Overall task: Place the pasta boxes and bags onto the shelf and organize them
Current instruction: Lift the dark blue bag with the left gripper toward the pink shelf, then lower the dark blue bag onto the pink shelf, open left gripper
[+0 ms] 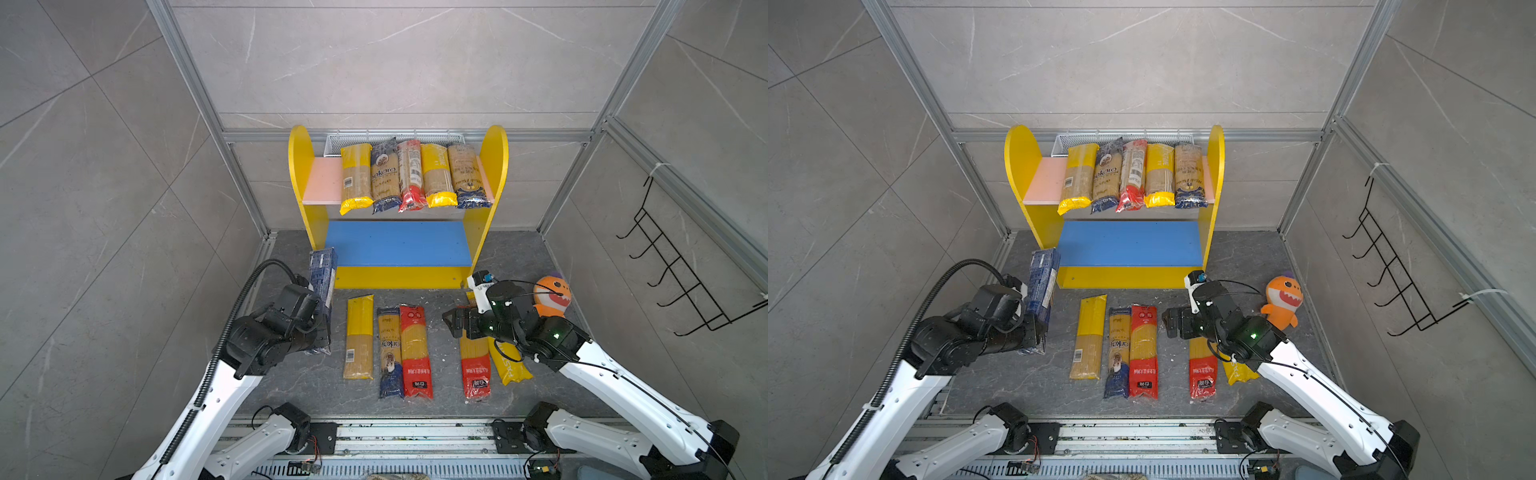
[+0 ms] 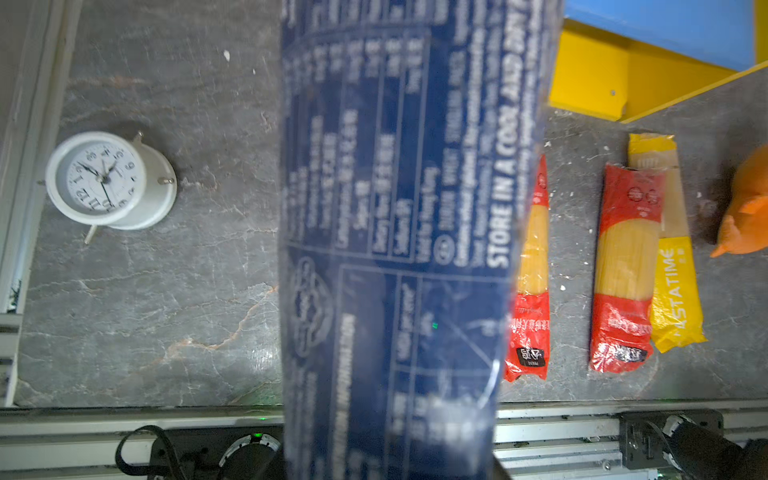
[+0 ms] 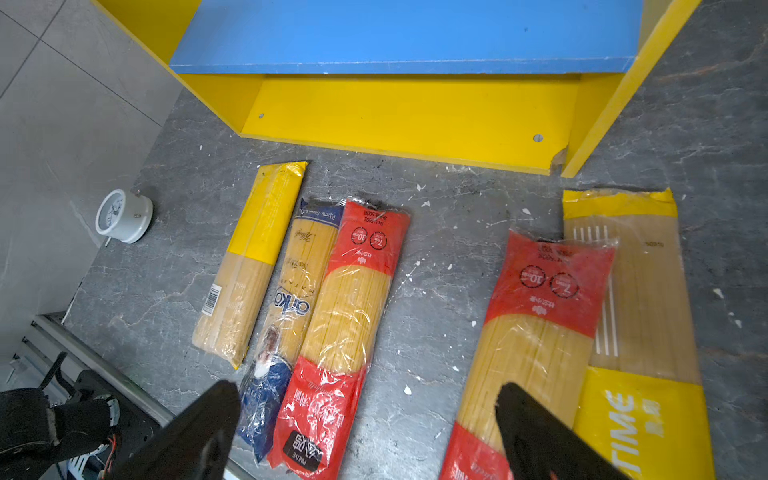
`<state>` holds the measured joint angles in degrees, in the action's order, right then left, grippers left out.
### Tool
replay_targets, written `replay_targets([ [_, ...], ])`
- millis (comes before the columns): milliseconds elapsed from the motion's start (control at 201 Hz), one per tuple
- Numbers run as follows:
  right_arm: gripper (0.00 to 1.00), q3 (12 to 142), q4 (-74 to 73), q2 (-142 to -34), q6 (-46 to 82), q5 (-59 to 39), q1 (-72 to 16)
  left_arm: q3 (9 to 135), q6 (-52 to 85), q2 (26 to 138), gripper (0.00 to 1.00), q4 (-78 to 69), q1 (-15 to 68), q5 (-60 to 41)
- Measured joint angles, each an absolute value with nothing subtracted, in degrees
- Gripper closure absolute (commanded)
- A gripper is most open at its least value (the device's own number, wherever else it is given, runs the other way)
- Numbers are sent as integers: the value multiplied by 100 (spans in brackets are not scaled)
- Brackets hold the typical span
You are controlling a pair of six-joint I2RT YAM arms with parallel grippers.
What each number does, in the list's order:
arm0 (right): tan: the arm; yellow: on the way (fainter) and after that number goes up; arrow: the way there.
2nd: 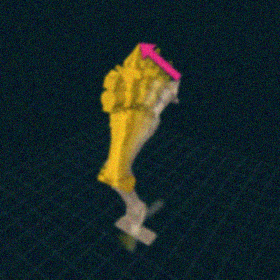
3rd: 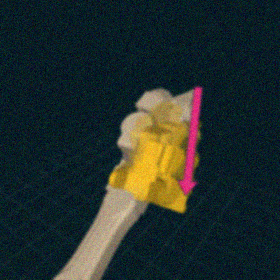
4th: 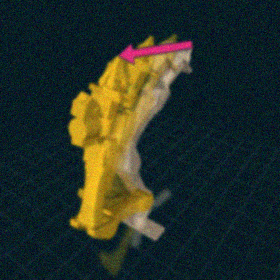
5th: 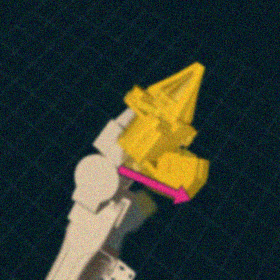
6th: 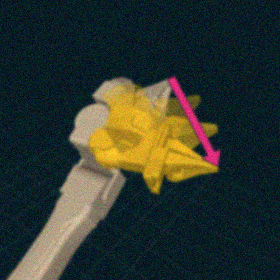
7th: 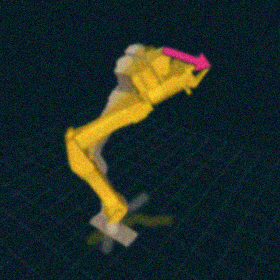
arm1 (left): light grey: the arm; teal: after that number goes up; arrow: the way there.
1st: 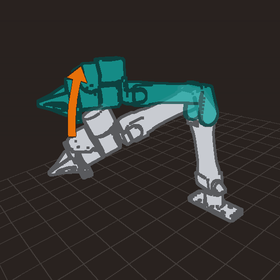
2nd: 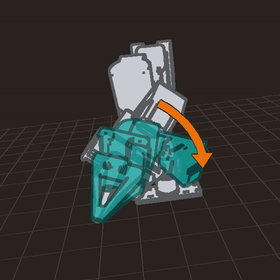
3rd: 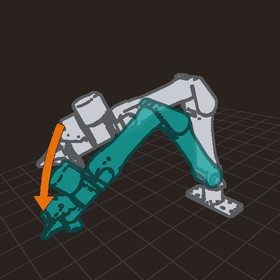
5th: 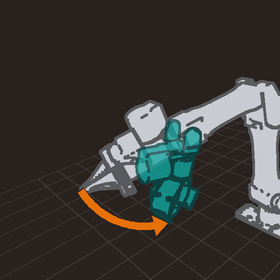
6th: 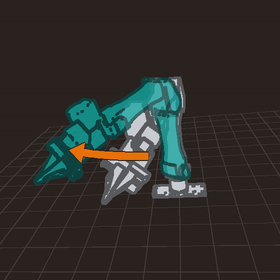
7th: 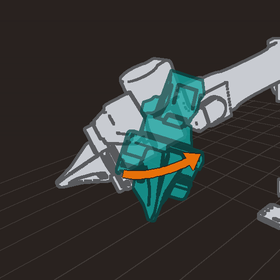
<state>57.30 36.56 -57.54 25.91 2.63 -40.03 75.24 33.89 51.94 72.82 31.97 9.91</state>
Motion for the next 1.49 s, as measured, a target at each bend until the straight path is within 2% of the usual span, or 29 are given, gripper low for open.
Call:
replay_targets([
  [518,0,6027,3671,-5802,2589,250,-4003,10051,2646,5857,100,8055,3201,978],
  [802,0,6143,3789,-5795,2587,257,-4003,11716,2154,7238,100,8171,3201,1090],
  [1086,0,6427,3896,-5795,2550,325,-4003,13649,1424,8882,100,8097,3216,1616],
  [1494,0,6910,3894,-6047,2366,342,-4003,14191,217,9507,100,7076,3194,2475],
])
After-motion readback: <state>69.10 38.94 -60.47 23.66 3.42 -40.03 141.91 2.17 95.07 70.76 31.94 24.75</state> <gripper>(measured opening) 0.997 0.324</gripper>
